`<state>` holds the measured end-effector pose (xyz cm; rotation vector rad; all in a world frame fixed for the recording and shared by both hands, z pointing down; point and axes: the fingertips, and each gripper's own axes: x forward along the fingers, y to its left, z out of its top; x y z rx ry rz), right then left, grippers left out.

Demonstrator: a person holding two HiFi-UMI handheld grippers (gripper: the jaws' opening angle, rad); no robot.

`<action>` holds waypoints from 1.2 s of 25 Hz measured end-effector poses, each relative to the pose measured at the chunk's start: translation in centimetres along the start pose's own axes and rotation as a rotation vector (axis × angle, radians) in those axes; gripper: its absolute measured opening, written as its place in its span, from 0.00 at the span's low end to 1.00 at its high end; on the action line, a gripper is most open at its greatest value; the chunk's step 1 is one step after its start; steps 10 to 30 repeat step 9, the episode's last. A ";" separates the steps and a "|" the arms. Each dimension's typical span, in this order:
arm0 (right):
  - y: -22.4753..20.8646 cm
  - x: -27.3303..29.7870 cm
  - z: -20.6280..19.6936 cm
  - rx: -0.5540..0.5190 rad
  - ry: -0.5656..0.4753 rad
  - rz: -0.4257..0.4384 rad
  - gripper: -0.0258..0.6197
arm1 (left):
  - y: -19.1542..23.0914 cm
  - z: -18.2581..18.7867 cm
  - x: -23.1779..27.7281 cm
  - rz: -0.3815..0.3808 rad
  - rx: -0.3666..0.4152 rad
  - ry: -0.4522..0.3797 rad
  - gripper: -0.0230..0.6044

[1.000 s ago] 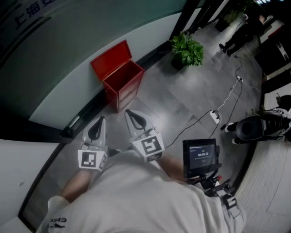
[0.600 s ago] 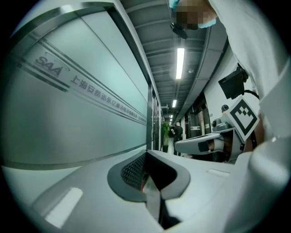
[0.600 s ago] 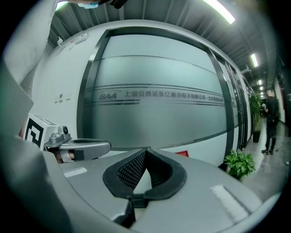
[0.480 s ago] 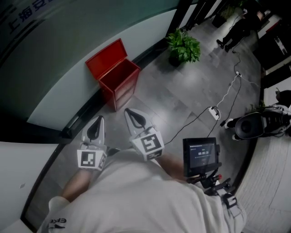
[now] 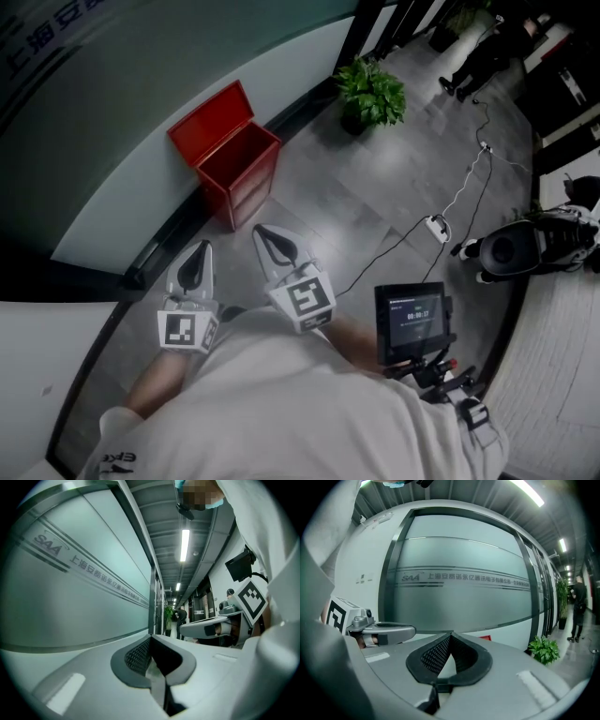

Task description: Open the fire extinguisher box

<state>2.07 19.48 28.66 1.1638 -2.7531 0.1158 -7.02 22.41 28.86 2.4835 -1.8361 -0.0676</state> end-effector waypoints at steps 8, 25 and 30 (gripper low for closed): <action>0.1 0.2 -0.3 -0.006 0.007 -0.003 0.06 | -0.2 -0.2 0.3 -0.033 0.008 0.015 0.04; 0.1 0.3 -0.4 -0.006 0.004 -0.005 0.06 | -0.2 -0.2 0.3 -0.036 0.010 0.016 0.04; 0.1 0.3 -0.4 -0.006 0.004 -0.005 0.06 | -0.2 -0.2 0.3 -0.036 0.010 0.016 0.04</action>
